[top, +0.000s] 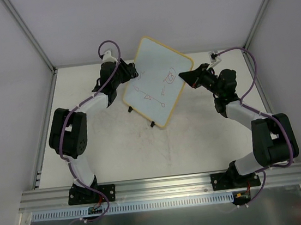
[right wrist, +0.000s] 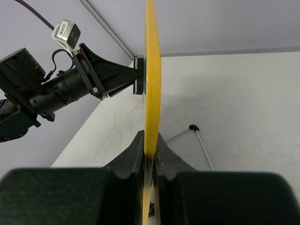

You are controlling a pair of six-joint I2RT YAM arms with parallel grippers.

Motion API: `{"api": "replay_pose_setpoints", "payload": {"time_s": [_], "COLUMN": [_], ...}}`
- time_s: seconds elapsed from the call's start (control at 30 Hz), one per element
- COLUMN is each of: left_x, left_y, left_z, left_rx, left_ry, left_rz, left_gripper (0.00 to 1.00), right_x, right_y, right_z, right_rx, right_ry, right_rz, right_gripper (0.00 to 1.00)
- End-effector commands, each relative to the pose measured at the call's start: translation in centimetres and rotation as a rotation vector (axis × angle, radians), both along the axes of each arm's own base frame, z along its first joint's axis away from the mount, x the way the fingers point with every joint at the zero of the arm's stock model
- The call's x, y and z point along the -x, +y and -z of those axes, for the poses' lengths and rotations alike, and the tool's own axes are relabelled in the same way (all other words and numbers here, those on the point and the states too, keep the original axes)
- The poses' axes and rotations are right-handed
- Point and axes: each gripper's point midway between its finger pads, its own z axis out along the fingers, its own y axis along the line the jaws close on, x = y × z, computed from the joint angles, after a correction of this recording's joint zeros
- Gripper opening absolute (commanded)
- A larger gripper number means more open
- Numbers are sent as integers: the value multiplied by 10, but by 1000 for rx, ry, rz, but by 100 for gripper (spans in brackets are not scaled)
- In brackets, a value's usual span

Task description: Erase the whiteboard

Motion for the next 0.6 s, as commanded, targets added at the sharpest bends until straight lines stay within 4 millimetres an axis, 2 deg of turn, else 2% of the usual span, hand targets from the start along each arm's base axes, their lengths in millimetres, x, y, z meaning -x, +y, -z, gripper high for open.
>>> {"api": "replay_pose_setpoints", "payload": {"time_s": [0.0,0.07,0.13,0.17,0.23,0.27,0.37,0.57], "left_x": [21,27,30,34,38,42,48,50], "left_y": [3,6,2,1,-6,-7,-16,-37], "left_z": [28,35,28,32,23,27,22,5], "left_rx": [5,16,41,42,60,57,61,64], "left_ry": [83,88,54,54,11,15,-23,-80], "left_rz": [-12,-16,6,15,42,49,69,108], "left_gripper": [0,0,0,0,0,0,0,0], "right_x": [11,11,11,11,11,12,12,14], "right_y": [13,13,13,13,13,14,15,18], "right_z": [-19,-19,-19,-18,-18,-18,-16,-15], "right_rx": [76,78,79,81,84,84,85,85], "right_ry": [-155,-160,-161,-164,-169,-173,-180,-190], "right_rz": [-78,-79,-79,-82,-84,-88,-99,-121], "right_gripper": [0,0,0,0,0,0,0,0]}}
